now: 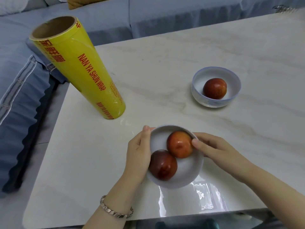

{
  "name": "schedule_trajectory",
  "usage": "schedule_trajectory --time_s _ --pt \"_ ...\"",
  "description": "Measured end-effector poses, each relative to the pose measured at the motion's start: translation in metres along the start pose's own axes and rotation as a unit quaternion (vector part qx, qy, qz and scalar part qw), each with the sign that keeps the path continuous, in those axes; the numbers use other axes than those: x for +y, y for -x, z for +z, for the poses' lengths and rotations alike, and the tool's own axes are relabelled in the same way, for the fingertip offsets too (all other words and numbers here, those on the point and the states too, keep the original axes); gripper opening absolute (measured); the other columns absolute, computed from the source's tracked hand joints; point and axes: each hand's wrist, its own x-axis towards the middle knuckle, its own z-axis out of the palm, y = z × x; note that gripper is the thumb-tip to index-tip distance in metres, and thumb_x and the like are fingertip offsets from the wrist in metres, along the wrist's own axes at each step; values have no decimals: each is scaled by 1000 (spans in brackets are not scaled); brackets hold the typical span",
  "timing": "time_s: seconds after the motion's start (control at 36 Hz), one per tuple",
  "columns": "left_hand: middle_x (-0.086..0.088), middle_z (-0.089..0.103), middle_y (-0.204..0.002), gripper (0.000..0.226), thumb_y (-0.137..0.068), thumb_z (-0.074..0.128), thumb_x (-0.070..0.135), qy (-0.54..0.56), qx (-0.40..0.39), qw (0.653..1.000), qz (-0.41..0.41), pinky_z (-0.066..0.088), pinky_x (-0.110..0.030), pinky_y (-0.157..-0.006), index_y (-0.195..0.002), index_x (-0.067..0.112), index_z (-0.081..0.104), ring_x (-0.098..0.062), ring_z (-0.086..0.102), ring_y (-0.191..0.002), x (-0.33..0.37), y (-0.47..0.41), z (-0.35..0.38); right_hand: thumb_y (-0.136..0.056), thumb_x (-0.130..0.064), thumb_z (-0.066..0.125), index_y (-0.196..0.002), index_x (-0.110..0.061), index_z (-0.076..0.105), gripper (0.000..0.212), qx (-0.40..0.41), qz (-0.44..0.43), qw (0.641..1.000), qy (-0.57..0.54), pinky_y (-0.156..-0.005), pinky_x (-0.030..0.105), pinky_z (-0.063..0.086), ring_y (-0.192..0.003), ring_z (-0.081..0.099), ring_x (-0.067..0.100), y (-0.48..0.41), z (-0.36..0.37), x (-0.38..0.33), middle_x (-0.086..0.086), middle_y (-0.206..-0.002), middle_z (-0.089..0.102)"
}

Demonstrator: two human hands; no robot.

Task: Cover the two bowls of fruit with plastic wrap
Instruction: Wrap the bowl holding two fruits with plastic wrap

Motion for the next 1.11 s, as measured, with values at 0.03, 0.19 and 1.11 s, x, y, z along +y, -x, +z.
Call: schedule_trajectory --time_s 0.03,0.19,1.11 --pt "25 69 -69 35 -98 39 32 7 3 1000 -10 44 -2 -62 -78 28 67 14 62 -71 -1 1 0 -79 -33 52 -109 -23 66 34 7 3 1000 -21 -76 11 49 -97 65 1 2 0 3 -9 -104 72" --pt "12 65 -85 17 -85 51 19 -37 -54 997 -28 43 -5 -66 -74 23 64 -5 59 -83 9 -16 -11 -76 -33 55 -119 -19 62 45 37 8 998 -40 -90 22 50 -107 63 7 2 4 4 -5 -113 69" --pt "12 70 -94 24 -93 51 12 -36 -51 997 43 44 -5 -74 -84 25 69 9 61 -85 -8 -6 -16 -78 -19 69 -75 -9 73 11 -77 80 974 200 -65 17 52 -58 58 5 -30 -13 -57 4 -68 65"
